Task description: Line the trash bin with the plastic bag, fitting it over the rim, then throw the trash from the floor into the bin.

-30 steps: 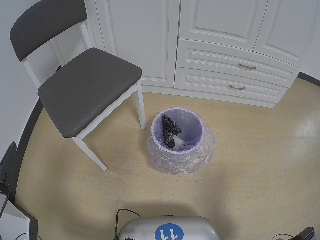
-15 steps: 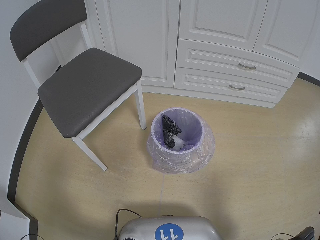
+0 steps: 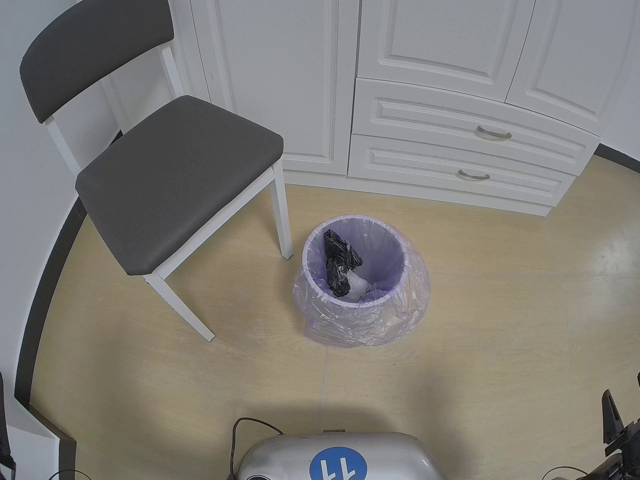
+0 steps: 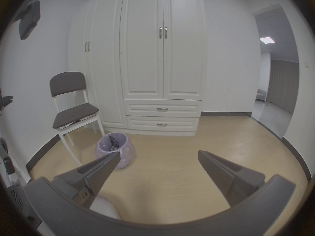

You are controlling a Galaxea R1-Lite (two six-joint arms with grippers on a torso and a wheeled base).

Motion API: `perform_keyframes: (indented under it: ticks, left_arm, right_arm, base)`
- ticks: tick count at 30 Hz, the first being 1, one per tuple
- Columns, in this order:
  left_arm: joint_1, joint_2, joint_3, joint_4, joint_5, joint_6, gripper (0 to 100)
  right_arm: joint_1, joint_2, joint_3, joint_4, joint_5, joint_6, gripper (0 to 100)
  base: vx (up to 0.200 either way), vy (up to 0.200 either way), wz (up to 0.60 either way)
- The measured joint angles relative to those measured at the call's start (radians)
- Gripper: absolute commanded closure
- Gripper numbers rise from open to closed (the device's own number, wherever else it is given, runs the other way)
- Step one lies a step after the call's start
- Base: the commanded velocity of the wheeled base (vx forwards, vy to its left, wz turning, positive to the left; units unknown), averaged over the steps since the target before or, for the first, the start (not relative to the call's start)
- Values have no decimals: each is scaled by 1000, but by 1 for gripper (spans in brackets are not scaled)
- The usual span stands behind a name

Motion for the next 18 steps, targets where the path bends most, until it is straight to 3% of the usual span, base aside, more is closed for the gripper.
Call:
perform_keyframes:
  ticks: [8,18]
  left_arm:
    - [22,-66,4,41,0,0,0]
    - [24,-80,25,40,1,1,0]
  right_arm:
    - [0,0,0,10,101,-12,0]
    - [-1,0,0,36,118,-37,0]
  base:
    - [0,0,0]
    - [0,0,0]
